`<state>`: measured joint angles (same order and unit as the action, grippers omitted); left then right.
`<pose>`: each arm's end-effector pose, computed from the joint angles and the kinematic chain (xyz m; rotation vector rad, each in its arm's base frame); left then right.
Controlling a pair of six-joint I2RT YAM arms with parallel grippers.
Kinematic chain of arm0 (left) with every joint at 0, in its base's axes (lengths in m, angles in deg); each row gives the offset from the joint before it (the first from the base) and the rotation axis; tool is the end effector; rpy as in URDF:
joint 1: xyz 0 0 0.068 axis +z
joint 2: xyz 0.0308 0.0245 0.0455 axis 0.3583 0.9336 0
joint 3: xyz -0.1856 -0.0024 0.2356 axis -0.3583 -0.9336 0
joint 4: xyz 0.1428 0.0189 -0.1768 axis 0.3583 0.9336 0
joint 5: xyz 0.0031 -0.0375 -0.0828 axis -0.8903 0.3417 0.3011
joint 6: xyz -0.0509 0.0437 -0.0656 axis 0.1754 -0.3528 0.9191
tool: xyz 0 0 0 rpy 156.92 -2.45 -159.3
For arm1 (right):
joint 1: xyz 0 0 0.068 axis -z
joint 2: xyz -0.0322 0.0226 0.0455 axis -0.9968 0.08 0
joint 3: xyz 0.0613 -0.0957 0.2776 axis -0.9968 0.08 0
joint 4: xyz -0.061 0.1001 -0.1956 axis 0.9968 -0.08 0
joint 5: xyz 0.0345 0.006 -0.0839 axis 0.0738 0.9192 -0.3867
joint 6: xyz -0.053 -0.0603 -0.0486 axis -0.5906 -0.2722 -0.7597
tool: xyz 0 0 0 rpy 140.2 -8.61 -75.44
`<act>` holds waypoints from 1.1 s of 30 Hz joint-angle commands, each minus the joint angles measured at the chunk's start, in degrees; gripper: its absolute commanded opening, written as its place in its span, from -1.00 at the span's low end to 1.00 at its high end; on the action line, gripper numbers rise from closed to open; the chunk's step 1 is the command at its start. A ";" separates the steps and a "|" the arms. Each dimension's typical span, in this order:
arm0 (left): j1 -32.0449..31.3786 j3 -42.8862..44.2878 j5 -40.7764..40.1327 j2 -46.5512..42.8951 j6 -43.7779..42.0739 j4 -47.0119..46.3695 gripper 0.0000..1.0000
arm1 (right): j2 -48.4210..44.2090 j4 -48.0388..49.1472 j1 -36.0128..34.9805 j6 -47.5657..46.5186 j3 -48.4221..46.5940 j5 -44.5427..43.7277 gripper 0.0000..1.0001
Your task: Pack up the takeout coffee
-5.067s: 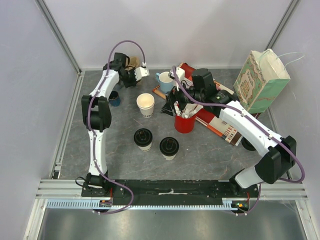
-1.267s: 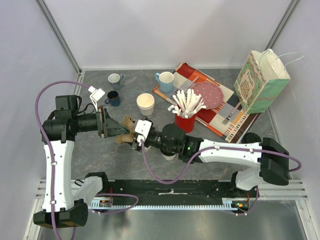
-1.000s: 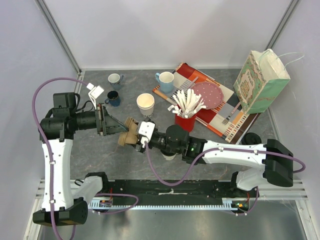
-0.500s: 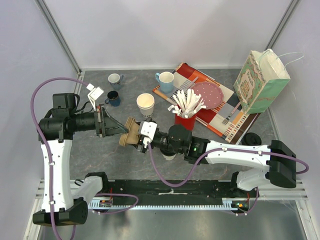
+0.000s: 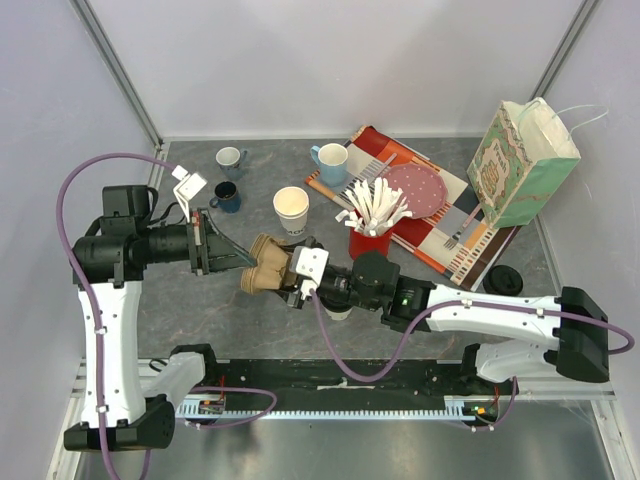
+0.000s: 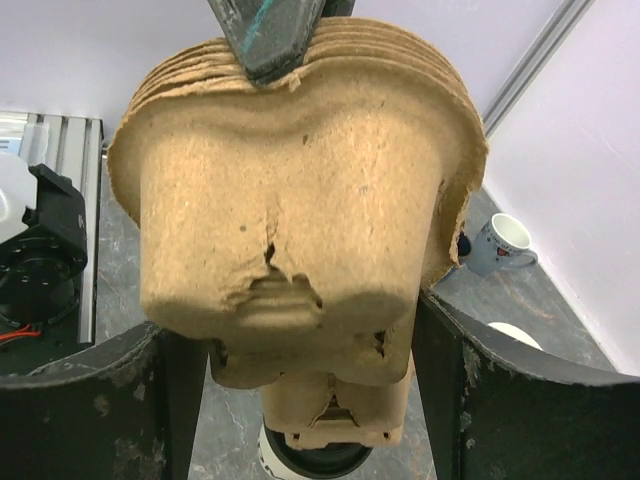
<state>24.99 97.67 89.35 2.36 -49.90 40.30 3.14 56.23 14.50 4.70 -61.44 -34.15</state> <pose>0.0866 -0.0754 0.4210 0.5512 1.9913 -1.4387 0.1039 0.3023 0.3785 -1.1193 1.1233 0.7273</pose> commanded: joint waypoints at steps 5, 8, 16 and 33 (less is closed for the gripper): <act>0.23 5.34 0.03 0.35 1.91 -2.79 -0.95 | -4.95 2.75 0.95 -0.15 1.14 -0.03 -0.79; 0.23 5.25 0.29 0.18 2.44 -3.14 -0.95 | -5.13 2.93 1.22 -0.15 1.14 -0.03 -0.80; 0.23 5.43 0.73 0.26 1.30 -3.14 -0.95 | -7.41 6.00 5.17 2.75 4.82 3.48 -0.84; 0.23 4.20 -1.55 -0.61 11.93 -13.15 -0.95 | -0.12 -5.33 4.91 10.30 -10.55 3.49 0.96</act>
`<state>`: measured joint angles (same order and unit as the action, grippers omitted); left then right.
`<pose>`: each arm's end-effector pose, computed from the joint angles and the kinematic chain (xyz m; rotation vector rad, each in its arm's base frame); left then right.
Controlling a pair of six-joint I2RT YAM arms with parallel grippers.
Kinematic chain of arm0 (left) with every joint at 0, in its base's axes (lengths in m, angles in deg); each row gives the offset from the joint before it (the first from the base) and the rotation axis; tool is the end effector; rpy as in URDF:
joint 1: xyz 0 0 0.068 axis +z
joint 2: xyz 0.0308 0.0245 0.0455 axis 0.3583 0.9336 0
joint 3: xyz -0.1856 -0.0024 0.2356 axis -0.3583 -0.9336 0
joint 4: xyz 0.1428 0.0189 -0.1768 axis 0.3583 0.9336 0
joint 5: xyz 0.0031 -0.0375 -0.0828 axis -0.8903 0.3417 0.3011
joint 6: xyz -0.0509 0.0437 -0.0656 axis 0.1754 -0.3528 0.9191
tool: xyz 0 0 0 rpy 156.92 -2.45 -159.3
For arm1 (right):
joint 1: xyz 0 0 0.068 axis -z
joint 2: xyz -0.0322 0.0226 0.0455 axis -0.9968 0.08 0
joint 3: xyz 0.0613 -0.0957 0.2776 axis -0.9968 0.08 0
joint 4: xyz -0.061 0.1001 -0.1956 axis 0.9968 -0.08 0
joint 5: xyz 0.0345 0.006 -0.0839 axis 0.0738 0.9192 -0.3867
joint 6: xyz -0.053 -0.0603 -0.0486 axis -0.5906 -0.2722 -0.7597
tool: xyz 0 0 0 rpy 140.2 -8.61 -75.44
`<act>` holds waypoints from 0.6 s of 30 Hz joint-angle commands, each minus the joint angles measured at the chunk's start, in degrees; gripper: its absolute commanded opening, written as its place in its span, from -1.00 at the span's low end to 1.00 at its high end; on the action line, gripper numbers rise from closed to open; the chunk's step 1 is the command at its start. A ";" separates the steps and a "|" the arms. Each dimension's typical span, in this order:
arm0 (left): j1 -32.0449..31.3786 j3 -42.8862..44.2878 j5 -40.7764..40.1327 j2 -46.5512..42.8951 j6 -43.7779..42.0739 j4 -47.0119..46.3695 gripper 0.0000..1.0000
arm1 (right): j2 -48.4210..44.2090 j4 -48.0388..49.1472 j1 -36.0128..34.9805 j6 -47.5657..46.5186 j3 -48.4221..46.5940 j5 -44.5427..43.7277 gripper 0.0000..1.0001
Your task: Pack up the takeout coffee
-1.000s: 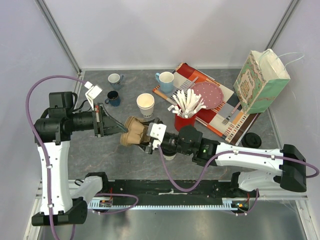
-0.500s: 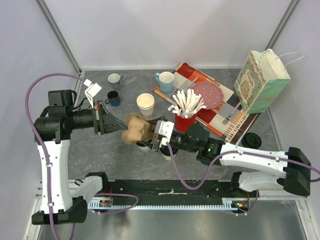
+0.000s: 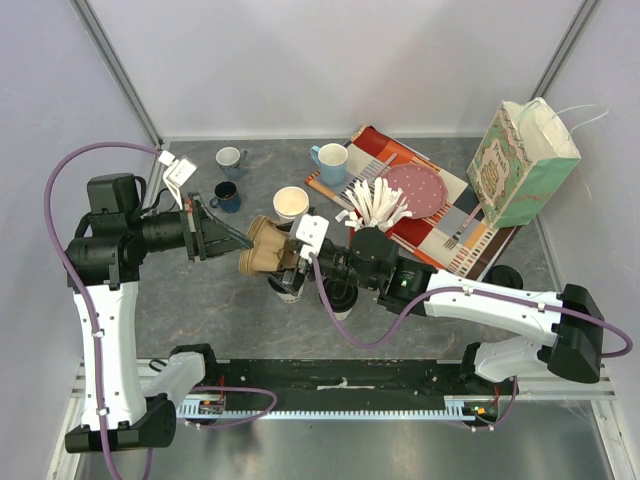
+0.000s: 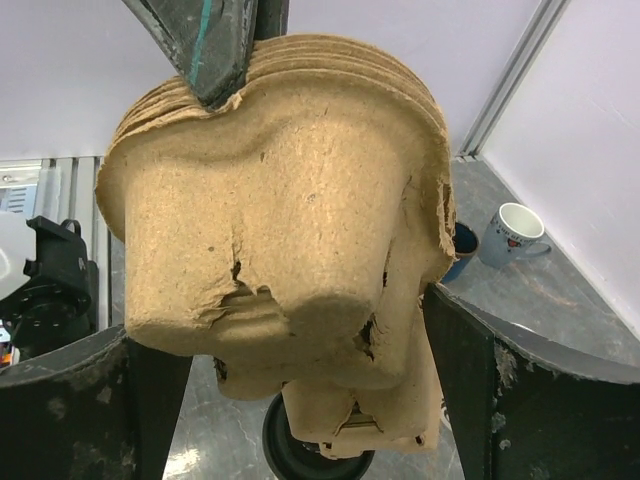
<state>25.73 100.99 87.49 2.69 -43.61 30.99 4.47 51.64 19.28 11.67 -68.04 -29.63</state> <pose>0.0983 -0.0726 0.4430 0.5590 1.9139 -1.3360 0.1256 0.3019 0.4020 -1.0486 1.1900 0.8191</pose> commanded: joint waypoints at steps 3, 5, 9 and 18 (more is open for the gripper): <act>-0.60 0.96 -0.22 -0.59 7.91 -5.16 -0.96 | -1.28 -3.64 0.12 3.86 -5.00 -1.04 0.96; -0.51 1.31 0.04 -0.42 8.97 -5.78 -0.95 | -0.23 -4.35 0.21 4.21 -6.67 -1.04 0.96; -0.43 2.45 -0.31 -0.42 11.34 -6.48 -0.96 | 1.01 -6.01 0.30 4.74 -9.13 -2.53 0.96; -0.43 7.47 -6.63 0.38 11.17 -5.96 -0.95 | 3.82 -8.13 2.93 5.71 -11.77 -4.99 0.96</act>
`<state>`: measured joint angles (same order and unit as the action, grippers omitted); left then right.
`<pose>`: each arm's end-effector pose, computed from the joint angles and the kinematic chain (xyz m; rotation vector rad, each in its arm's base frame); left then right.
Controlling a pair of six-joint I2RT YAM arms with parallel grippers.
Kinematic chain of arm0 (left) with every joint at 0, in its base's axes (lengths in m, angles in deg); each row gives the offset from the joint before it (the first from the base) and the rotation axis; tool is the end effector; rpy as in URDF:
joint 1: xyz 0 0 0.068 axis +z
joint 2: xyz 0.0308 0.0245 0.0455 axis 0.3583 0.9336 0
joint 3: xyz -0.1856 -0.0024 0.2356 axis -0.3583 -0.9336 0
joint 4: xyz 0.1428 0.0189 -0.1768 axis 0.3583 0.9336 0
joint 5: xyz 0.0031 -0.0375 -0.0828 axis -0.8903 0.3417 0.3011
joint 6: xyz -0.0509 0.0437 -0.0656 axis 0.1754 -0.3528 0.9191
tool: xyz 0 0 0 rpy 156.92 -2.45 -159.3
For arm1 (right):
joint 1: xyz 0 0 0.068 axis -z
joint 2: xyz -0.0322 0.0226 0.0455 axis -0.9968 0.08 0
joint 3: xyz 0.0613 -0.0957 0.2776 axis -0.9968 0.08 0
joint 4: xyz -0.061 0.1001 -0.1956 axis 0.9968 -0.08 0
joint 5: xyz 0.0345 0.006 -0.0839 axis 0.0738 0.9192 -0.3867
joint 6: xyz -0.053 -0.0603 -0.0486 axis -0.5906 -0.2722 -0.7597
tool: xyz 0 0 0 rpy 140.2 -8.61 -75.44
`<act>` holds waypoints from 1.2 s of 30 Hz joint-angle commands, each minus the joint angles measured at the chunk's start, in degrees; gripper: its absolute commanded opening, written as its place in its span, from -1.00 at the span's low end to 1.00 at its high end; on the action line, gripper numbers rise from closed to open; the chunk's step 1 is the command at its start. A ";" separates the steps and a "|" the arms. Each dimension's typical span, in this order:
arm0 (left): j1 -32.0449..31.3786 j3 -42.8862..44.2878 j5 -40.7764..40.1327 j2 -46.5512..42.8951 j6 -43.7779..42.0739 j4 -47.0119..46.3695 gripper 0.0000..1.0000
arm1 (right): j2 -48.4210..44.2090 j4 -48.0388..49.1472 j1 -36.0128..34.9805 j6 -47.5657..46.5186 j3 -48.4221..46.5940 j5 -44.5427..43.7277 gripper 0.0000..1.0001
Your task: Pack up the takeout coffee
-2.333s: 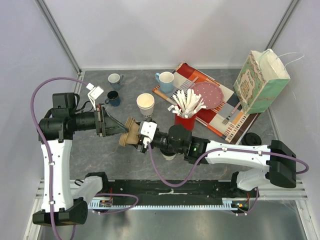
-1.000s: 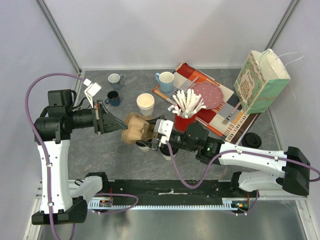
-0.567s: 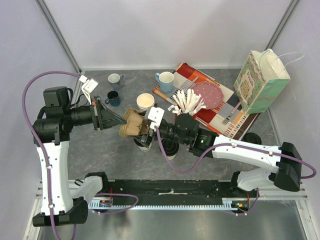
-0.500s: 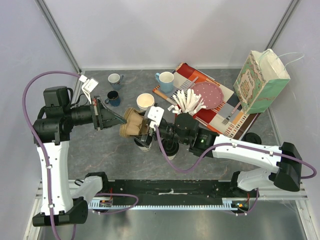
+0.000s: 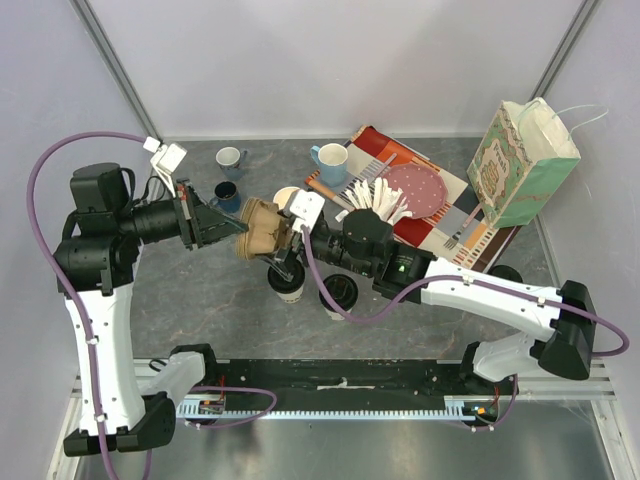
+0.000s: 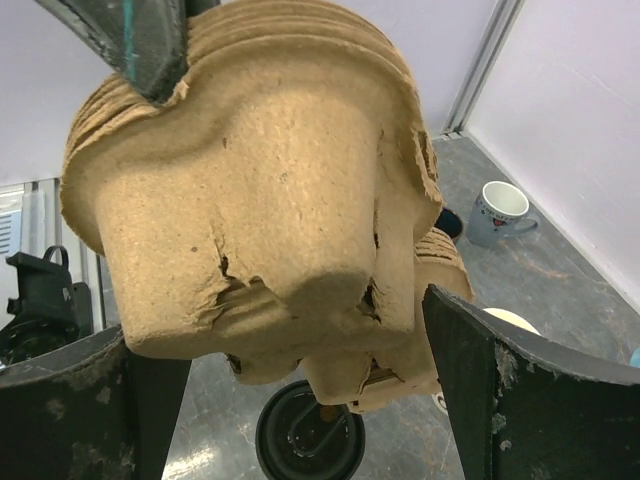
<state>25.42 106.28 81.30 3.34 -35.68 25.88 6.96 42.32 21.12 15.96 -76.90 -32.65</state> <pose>0.1049 -0.0693 0.4666 0.4801 1.9040 -1.2238 0.1443 0.3063 0.4207 -0.9786 1.3131 0.7992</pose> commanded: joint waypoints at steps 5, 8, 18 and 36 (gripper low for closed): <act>-0.03 1.30 -7.99 -0.63 -0.01 0.48 -0.96 | 3.70 0.57 1.10 1.69 -4.59 -3.03 0.96; -0.03 2.87 -10.90 -0.72 -0.63 0.39 -0.96 | 4.23 -0.04 1.19 1.95 -5.29 -4.87 0.96; 0.06 2.89 -20.31 -0.98 -2.30 1.18 -0.96 | 7.30 -5.85 1.63 3.00 -9.07 -11.29 0.96; 0.76 -10.30 -21.28 -3.18 -2.38 -3.57 -0.95 | 6.76 -7.77 1.19 22.32 -15.81 -11.72 0.16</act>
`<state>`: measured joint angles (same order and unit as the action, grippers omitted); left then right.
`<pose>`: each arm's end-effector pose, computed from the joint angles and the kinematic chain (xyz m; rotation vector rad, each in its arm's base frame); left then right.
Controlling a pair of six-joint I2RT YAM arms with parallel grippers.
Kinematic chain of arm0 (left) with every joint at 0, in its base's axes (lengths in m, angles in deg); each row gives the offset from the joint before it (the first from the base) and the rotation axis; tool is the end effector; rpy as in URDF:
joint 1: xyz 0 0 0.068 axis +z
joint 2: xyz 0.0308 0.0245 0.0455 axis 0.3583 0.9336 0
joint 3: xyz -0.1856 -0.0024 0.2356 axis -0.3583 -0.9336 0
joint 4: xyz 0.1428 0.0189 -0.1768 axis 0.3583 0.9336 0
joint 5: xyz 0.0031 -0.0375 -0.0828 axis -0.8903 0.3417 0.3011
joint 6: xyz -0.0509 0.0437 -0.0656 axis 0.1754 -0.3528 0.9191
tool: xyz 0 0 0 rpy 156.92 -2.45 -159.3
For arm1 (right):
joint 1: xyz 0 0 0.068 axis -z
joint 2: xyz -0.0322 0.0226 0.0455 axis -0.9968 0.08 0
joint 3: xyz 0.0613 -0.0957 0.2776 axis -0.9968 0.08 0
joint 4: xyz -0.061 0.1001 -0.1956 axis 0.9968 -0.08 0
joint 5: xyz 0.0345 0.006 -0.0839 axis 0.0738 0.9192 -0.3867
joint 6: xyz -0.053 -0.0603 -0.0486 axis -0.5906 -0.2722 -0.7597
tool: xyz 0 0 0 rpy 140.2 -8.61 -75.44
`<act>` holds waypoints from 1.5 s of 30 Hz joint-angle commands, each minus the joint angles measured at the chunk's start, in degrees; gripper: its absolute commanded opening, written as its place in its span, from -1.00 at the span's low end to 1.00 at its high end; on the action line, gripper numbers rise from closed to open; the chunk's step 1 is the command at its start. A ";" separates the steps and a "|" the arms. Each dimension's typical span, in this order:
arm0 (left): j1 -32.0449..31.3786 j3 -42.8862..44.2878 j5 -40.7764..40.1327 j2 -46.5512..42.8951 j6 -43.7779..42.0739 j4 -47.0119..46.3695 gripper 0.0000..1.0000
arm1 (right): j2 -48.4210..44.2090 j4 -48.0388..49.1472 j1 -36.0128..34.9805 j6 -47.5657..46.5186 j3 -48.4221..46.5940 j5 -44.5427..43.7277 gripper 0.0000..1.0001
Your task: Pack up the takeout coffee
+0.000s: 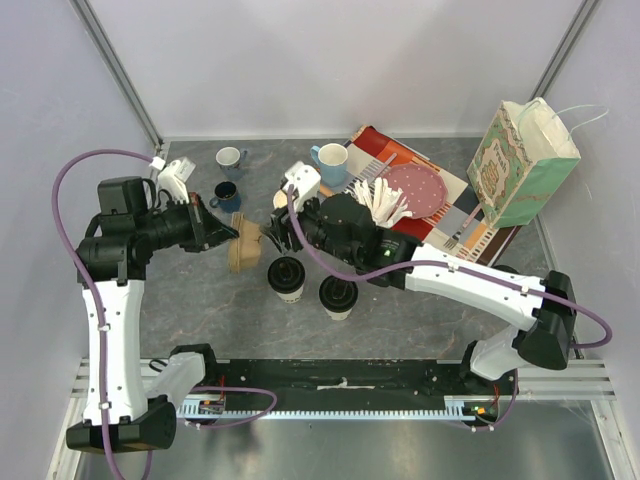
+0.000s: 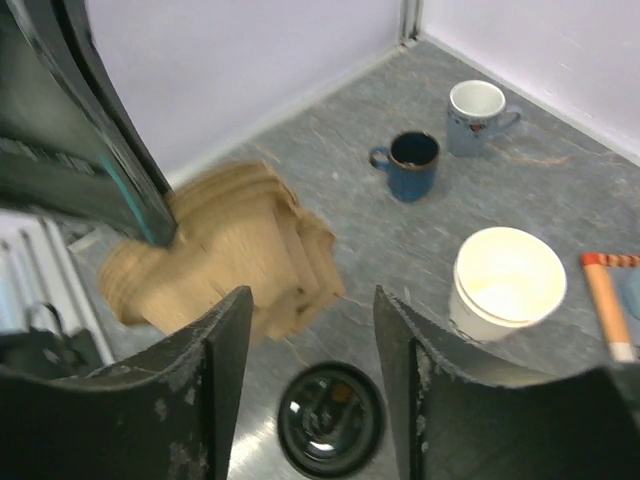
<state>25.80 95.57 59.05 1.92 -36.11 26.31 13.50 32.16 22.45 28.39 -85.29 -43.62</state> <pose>0.1318 -0.0474 0.4050 0.1666 2.1776 -0.8818 0.1791 0.3217 0.4094 -0.7518 1.6135 0.7362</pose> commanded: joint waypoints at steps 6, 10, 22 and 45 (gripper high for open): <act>0.39 -1.17 -0.52 -2.81 -6.52 -4.18 -0.96 | 6.83 -2.19 0.03 20.70 -17.10 -3.13 0.20; 0.30 -1.97 -0.70 -2.90 -7.05 -4.79 -0.95 | 11.74 -7.37 0.12 22.56 -22.65 -2.17 0.17; 0.39 -9.60 -5.27 -3.78 -6.43 -9.79 -0.96 | 12.10 -7.55 0.21 31.43 -16.06 -0.24 0.11; 5.31 -25.87 2.55 -0.62 5.26 -18.77 -0.95 | 20.36 -8.08 3.37 33.02 -12.46 6.18 0.08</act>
<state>29.71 71.12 57.13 0.83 -34.45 11.08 30.83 22.96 25.86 60.13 -96.57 -41.00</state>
